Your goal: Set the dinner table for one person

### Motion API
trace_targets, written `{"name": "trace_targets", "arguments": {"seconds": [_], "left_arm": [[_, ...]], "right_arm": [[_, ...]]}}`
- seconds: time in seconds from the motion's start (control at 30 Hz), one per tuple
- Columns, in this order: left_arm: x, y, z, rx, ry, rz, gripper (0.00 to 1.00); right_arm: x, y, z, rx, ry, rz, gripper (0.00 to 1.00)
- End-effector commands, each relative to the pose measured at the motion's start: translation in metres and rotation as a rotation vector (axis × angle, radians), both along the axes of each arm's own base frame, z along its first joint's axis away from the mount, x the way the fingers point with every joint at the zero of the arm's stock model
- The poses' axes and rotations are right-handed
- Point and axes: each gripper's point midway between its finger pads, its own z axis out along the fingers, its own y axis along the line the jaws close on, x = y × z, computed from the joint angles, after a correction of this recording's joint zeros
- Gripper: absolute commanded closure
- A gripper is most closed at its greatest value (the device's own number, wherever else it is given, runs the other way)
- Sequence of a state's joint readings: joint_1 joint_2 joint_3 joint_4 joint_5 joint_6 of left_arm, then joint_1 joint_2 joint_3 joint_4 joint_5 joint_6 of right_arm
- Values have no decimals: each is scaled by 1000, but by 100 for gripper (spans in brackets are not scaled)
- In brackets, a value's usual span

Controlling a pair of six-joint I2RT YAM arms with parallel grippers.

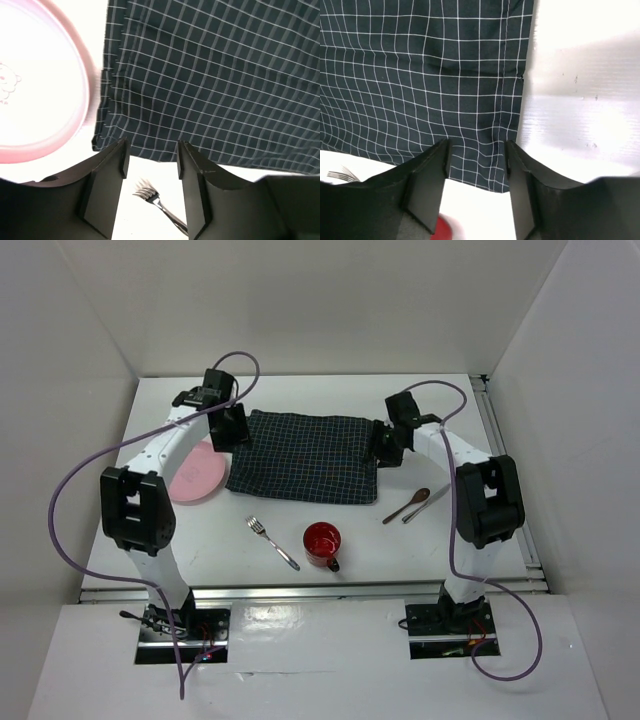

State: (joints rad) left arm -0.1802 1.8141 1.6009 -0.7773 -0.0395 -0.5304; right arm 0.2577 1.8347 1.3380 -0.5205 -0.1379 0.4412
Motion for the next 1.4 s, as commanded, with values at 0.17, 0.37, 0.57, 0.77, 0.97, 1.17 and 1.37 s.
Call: {"name": "trace_targets", "arguments": {"seconds": [0.17,0.37,0.57,0.77,0.97,1.17,1.37], "left_arm": [[-32,22,-37,34,97,106,21],[-33,24,-59,25,143,127,15],[-34,28,-71,48,190,163,15],[-48,29,-78,46,197,171,15],[-53,30,-95,56,239,171,24],[-54,34,-107,78,254,178,50],[-55,31,-111,64,267,171,100]], "right_arm": [[-35,-4,18,60,33,-60,22],[-84,10,15,285,94,-153,19],[-89,17,14,450,119,-280,23],[-87,25,-11,475,190,-333,30],[-71,24,-28,432,187,-368,42],[-71,25,-42,358,192,-384,45],[-61,27,-54,299,199,-400,73]]}}
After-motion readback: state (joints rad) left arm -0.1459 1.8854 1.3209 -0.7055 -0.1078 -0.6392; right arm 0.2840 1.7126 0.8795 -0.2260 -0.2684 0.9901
